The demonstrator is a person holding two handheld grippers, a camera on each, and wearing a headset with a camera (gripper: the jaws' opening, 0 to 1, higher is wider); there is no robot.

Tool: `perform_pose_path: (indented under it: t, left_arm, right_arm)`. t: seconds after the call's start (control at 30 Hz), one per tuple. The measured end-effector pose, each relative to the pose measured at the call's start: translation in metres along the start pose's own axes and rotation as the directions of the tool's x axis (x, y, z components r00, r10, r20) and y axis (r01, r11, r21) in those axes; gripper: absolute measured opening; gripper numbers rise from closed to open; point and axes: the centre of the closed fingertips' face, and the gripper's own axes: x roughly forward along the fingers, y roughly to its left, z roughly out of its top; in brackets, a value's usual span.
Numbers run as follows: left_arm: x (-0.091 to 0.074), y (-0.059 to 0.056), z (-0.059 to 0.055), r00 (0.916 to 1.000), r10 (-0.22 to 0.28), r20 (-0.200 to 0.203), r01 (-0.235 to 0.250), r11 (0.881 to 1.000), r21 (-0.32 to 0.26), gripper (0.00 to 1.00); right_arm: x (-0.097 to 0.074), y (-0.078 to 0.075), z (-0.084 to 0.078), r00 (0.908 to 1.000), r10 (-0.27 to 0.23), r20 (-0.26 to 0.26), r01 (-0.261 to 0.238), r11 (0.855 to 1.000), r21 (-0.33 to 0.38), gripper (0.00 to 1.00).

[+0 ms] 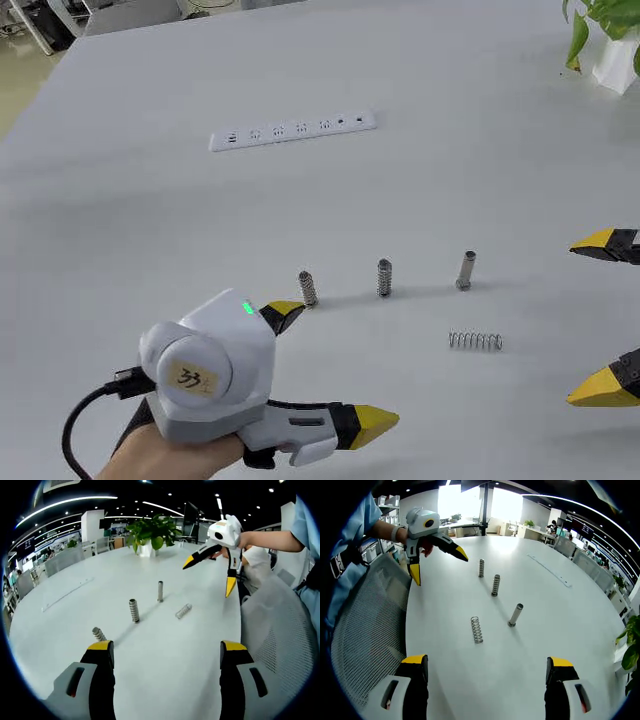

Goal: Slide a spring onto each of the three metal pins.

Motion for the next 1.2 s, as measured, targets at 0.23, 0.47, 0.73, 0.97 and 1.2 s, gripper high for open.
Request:
perform_pose_path:
  t: [0.23,0.47,0.73,0.97,1.2]
  left_arm:
    - [0.026,-0.012,0.007,0.9955,-0.091,-0.026,0.093,0.994,0.061,0.84]
    - [0.048,-0.023,0.009,0.9859,-0.16,-0.051,0.164,0.981,0.101,0.83]
    - [0.065,-0.03,0.013,0.9755,-0.21,-0.067,0.217,0.966,0.139,0.77]
    - [0.08,-0.033,0.014,0.9619,-0.256,-0.095,0.268,0.952,0.148,0.75]
    - [0.091,-0.033,0.016,0.9519,-0.285,-0.113,0.301,0.938,0.173,0.66]
  right_arm:
    - [-0.002,0.008,-0.002,1.0,0.002,0.0,-0.002,1.0,-0.002,0.98]
    - [-0.006,0.008,-0.008,0.9999,-0.01,0.006,0.01,1.0,0.016,0.98]
    - [-0.01,0.016,-0.013,0.9997,-0.018,0.017,0.017,0.999,0.05,0.98]
    - [-0.011,0.023,-0.018,0.9993,-0.019,0.032,0.016,0.996,0.086,0.97]
    - [-0.011,0.034,-0.02,0.9988,-0.021,0.044,0.016,0.993,0.113,0.96]
